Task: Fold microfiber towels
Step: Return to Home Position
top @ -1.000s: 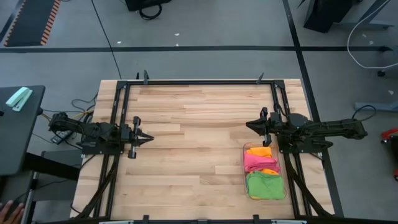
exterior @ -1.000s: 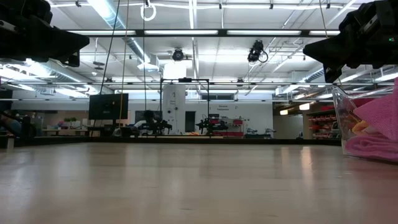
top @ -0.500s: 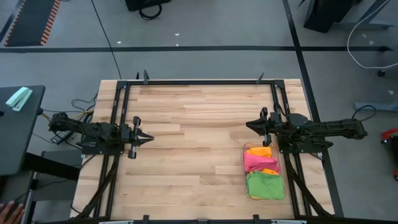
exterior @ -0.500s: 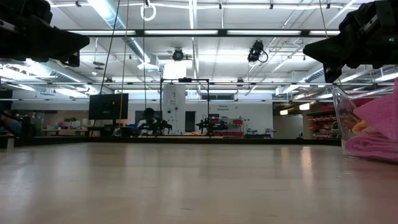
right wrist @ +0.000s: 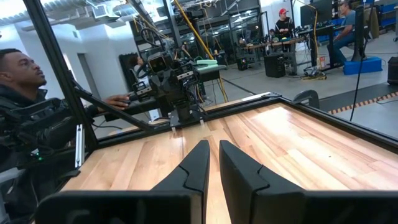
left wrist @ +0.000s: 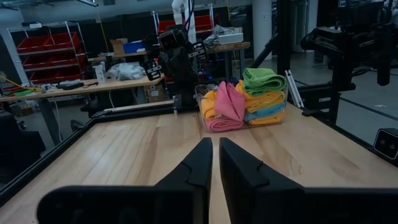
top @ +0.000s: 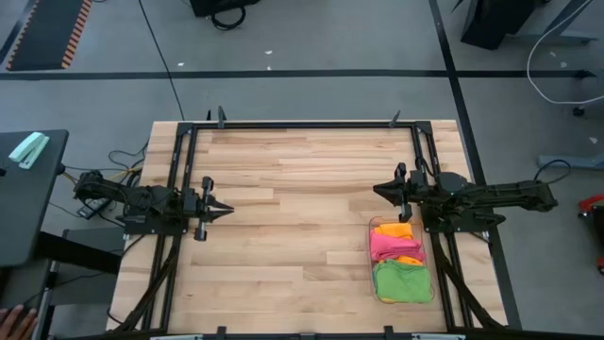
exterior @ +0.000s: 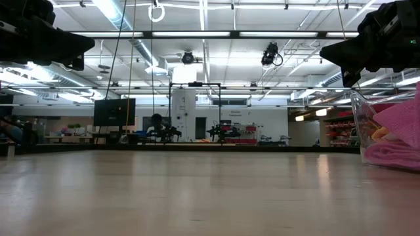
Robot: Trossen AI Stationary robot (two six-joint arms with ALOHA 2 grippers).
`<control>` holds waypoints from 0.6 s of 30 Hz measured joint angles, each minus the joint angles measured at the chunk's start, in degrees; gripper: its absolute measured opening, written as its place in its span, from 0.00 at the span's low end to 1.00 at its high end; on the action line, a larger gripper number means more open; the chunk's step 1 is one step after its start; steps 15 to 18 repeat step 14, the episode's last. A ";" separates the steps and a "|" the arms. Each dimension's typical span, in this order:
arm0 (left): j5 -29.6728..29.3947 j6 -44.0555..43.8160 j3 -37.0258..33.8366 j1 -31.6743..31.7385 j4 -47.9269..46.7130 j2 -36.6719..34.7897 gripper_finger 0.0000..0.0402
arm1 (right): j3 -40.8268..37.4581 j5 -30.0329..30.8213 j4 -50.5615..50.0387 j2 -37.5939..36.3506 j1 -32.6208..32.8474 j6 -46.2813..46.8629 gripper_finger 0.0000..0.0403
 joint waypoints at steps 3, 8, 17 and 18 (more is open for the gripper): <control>0.00 0.00 0.00 0.00 0.02 0.00 0.10 | 0.00 0.00 0.00 0.00 -0.01 0.00 0.11; 0.00 0.00 0.00 0.00 0.02 0.00 0.09 | 0.00 -0.01 0.02 0.00 -0.01 0.00 0.11; 0.00 0.00 0.00 0.00 0.02 -0.01 0.07 | 0.00 0.00 0.01 0.00 -0.01 0.00 0.11; 0.00 0.00 0.00 0.00 0.02 -0.01 0.07 | 0.00 0.00 0.01 0.00 -0.01 0.00 0.11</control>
